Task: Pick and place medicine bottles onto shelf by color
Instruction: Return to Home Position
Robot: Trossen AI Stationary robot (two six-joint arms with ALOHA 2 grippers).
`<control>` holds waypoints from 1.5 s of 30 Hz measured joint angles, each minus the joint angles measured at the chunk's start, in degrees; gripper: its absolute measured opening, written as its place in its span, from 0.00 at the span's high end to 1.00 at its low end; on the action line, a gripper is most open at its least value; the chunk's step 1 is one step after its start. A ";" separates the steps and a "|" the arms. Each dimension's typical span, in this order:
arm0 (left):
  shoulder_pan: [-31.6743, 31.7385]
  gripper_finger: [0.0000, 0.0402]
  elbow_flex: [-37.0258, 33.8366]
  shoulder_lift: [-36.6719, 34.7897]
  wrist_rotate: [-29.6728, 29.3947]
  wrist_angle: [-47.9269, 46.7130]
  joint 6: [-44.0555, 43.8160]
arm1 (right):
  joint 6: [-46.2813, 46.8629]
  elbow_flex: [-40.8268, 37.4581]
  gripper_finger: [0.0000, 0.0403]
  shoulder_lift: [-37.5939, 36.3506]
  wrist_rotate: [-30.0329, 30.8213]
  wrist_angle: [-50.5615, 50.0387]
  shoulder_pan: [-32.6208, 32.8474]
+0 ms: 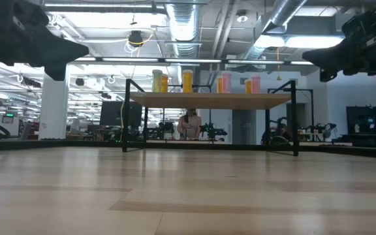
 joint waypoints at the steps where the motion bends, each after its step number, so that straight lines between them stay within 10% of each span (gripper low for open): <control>1: 0.00 0.99 0.00 0.00 0.82 -0.09 0.11 | 0.04 -0.01 0.98 0.00 -0.01 -0.31 0.04; 45: 0.00 0.99 0.35 0.04 0.78 -1.83 1.19 | 0.08 -0.14 0.98 0.00 0.00 -4.03 0.04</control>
